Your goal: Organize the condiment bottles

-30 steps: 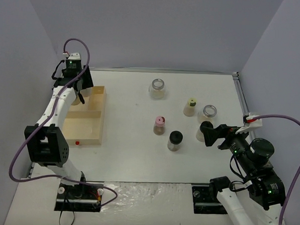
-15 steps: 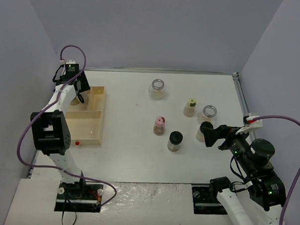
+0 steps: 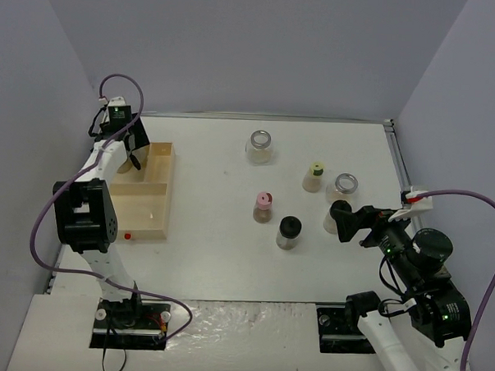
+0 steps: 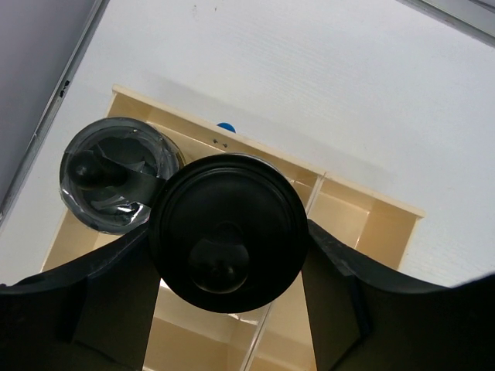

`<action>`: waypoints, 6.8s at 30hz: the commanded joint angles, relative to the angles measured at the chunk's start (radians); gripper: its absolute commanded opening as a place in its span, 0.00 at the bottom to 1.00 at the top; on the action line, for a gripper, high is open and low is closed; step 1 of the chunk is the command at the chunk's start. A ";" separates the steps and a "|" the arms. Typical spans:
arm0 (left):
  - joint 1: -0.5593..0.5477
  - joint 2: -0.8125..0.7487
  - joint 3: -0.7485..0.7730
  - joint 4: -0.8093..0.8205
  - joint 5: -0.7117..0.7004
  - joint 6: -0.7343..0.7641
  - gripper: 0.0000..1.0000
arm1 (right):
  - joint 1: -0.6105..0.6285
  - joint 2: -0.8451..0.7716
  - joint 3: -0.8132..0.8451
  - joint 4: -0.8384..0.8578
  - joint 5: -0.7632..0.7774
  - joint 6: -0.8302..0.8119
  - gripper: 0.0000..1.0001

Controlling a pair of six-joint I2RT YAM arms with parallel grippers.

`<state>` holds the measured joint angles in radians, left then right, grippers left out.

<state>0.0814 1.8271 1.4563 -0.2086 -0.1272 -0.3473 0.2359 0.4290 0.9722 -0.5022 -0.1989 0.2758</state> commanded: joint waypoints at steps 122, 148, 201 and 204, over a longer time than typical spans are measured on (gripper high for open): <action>-0.039 -0.534 -0.174 -0.164 -0.013 0.031 0.00 | 0.004 -0.076 0.092 0.031 -0.080 -0.024 1.00; 0.146 -0.272 -0.178 0.156 0.008 0.103 0.00 | 0.005 -0.110 0.027 0.039 -0.099 -0.027 1.00; 0.100 -0.794 -0.357 -0.306 0.273 0.020 0.97 | 0.006 0.424 -0.171 0.142 0.446 0.203 1.00; 0.036 -0.906 -0.467 -0.296 0.360 0.039 0.97 | 0.005 0.508 -0.209 0.206 0.493 0.194 1.00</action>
<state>0.1906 1.0547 1.0916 -0.4754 0.0628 -0.3281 0.2367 0.8386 0.7993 -0.4537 0.1971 0.4683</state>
